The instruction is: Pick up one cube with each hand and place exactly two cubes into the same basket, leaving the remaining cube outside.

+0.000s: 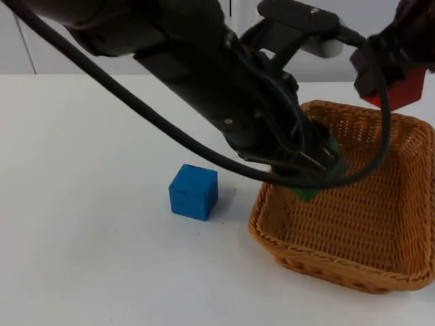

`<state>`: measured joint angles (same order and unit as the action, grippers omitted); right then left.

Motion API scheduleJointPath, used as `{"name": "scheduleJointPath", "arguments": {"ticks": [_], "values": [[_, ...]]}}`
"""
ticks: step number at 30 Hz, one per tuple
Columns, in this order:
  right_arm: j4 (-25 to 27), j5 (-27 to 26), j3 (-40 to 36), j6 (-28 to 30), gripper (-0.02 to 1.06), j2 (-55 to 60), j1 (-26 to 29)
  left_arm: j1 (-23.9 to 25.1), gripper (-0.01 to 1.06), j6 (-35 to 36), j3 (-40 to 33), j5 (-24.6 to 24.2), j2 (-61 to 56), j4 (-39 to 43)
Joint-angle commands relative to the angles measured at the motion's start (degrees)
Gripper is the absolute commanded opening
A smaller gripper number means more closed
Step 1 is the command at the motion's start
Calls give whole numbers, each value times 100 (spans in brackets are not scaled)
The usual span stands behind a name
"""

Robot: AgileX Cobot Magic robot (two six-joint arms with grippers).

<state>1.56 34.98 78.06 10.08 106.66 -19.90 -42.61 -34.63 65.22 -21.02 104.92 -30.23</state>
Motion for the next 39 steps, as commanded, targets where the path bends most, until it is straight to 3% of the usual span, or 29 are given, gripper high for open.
{"name": "scheduleJointPath", "arguments": {"ticks": [1,11,21,39], "values": [[28,-175,-30,28,0,134,20,-36,0,-23,88,140,130,-108],[28,-622,-45,-13,0,730,20,-36,0,-394,160,554,593,-700],[28,-950,-45,-62,0,1121,20,-36,0,-1224,206,507,869,-1449],[47,-1117,-45,-75,0,1436,20,-416,0,-1608,206,1000,1334,-1453]]}}
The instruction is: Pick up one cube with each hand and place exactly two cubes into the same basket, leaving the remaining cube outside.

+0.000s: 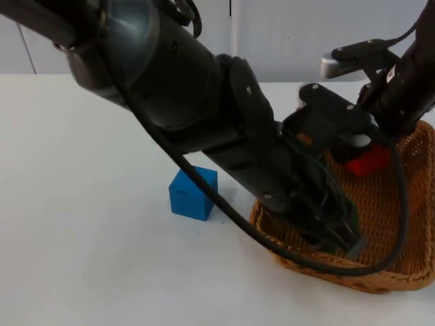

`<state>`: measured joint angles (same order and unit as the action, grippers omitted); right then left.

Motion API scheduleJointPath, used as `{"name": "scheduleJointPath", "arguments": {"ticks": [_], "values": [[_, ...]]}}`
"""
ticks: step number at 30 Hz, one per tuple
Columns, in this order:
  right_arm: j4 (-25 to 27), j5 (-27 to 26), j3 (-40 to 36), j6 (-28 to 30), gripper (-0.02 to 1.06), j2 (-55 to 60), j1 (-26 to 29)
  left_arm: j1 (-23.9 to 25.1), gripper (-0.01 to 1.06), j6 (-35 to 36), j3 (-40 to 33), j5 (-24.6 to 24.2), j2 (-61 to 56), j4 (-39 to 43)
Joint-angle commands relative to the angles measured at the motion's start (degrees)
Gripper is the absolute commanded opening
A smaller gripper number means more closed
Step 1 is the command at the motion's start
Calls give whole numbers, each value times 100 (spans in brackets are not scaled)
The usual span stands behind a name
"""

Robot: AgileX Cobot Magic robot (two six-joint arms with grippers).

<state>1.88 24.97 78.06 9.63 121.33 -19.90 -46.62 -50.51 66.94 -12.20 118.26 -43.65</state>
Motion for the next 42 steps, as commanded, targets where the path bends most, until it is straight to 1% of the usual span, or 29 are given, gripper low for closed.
{"name": "scheduleJointPath", "arguments": {"ticks": [1,5,6,8,9,10,11,12,13,14,15,16,17,19,20,21,22,24,26,30,31,34,35,37,42], "values": [[15,-116,-45,-30,0,-31,20,-15,0,-20,34,106,11,-110],[15,-116,-45,-30,0,-31,20,-15,0,-20,34,106,11,-95],[15,-105,-45,-30,0,-31,20,-15,2,-20,34,84,11,-95],[15,-81,-45,-30,4,-31,20,-15,12,-20,34,60,11,-95],[15,-81,-45,-30,4,-31,20,-15,12,-20,34,60,11,-95],[15,-81,-45,-30,7,-31,20,-15,19,-20,34,60,11,-95],[15,-81,-45,-30,12,-31,20,-15,25,-20,34,60,11,-95],[15,-73,-45,-30,16,-31,20,-15,39,-20,34,57,11,-95],[15,-58,-45,-30,24,-31,20,-15,49,2,34,57,11,-95],[15,-44,-45,-30,27,-31,20,-15,56,1,34,57,11,-129],[15,-44,-45,-30,27,-31,20,-15,56,1,34,57,11,-129],[15,-30,-45,-30,34,-31,20,-15,61,1,34,57,11,-153],[15,-15,-45,-30,43,-31,20,-15,72,1,34,57,-1,-179],[15,0,-45,-41,55,-81,20,-15,82,1,34,47,-15,-194],[15,13,-45,-42,57,-107,20,-15,84,1,34,47,-31,-194],[15,13,-45,-42,57,-107,20,-15,84,1,34,47,-31,-194],[15,26,-45,-124,62,-203,20,-15,87,1,34,47,-65,-205],[15,55,-45,-124,65,-425,20,-15,88,1,34,30,-162,-205],[15,84,-45,-124,66,-558,20,-15,87,1,34,30,-234,-205],[-20,272,-45,-124,66,-1197,20,-15,87,1,34,-148,-667,-205],[-20,272,-45,-124,66,-1197,20,-15,87,1,34,-148,-667,-205],[-20,402,-45,-124,66,-1966,20,-15,87,-11,34,-407,-1187,-131],[-20,402,-45,-124,66,-1966,20,-15,87,-11,34,-407,-1187,-131],[-20,444,-45,-124,66,-2437,20,-15,87,-11,34,-551,-1521,26],[-10,645,-45,-124,66,-3253,20,7,87,-11,34,-834,-2183,60]]}}
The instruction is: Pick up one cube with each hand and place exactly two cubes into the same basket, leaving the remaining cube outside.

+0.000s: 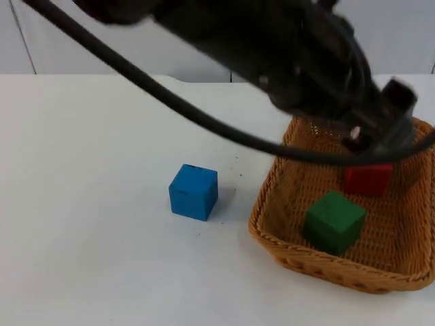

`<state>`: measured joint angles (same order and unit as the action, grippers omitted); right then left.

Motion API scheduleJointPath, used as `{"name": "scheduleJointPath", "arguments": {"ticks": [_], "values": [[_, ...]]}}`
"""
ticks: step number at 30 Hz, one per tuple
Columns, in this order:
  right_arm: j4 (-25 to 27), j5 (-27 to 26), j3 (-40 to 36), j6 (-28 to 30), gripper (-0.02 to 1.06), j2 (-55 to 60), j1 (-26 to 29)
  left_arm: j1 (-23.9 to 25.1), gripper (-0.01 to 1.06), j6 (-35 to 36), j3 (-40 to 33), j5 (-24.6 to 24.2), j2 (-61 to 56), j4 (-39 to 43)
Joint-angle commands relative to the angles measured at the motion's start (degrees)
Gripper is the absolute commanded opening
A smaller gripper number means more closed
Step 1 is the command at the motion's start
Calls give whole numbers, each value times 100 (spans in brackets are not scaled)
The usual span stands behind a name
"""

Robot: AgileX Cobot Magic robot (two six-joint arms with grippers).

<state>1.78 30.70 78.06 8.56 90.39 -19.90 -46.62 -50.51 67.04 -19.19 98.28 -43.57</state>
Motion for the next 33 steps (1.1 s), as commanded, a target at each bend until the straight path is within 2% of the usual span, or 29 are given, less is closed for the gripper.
{"name": "scheduleJointPath", "arguments": {"ticks": [1,9,13,18,19,24,33], "values": [[0,165,-45,-18,66,-346,20,7,87,0,25,-150,-258,83],[-2,665,-45,-18,66,-1176,7,7,87,0,25,-295,-991,147],[-2,857,-45,-18,66,-1417,7,7,87,284,25,-330,-1187,340],[25,1046,-138,-18,66,-1786,7,7,87,812,25,-643,-1441,995],[25,1046,-138,-18,66,-1786,7,7,87,812,25,-643,-1441,995],[200,640,-981,-18,66,-2470,7,7,87,1971,-13,-753,-1725,1997],[285,448,-1945,-18,66,-3528,7,7,87,2555,-274,-832,-2355,2573]]}}
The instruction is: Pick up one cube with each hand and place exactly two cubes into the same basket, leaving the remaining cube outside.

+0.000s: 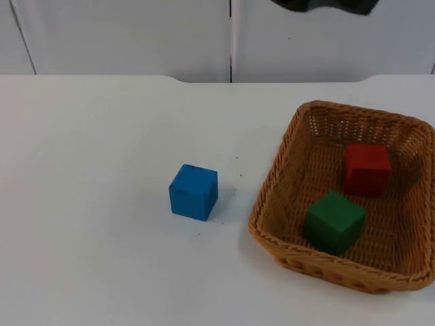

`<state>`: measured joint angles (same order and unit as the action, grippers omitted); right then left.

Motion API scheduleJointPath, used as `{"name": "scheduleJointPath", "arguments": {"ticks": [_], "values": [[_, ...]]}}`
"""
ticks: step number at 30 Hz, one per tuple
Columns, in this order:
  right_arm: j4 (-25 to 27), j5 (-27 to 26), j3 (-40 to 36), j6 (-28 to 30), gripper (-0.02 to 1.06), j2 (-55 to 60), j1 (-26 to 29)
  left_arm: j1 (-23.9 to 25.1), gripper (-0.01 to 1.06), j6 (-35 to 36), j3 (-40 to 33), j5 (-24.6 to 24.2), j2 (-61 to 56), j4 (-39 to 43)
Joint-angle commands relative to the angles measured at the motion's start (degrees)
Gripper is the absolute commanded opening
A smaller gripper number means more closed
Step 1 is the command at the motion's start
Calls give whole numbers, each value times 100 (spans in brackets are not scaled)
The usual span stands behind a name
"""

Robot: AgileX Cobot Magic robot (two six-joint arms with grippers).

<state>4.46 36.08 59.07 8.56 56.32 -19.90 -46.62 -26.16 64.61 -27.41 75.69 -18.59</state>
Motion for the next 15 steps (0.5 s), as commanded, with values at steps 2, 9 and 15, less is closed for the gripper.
{"name": "scheduleJointPath", "arguments": {"ticks": [2,9,15], "values": [[29,-74,-201,-18,66,-410,7,7,87,269,-31,-100,-248,219],[163,14,-624,-18,66,-1232,7,7,87,813,-31,-464,-676,912],[222,14,-956,-18,66,-1682,7,7,87,1204,-31,-722,-906,1245]]}}
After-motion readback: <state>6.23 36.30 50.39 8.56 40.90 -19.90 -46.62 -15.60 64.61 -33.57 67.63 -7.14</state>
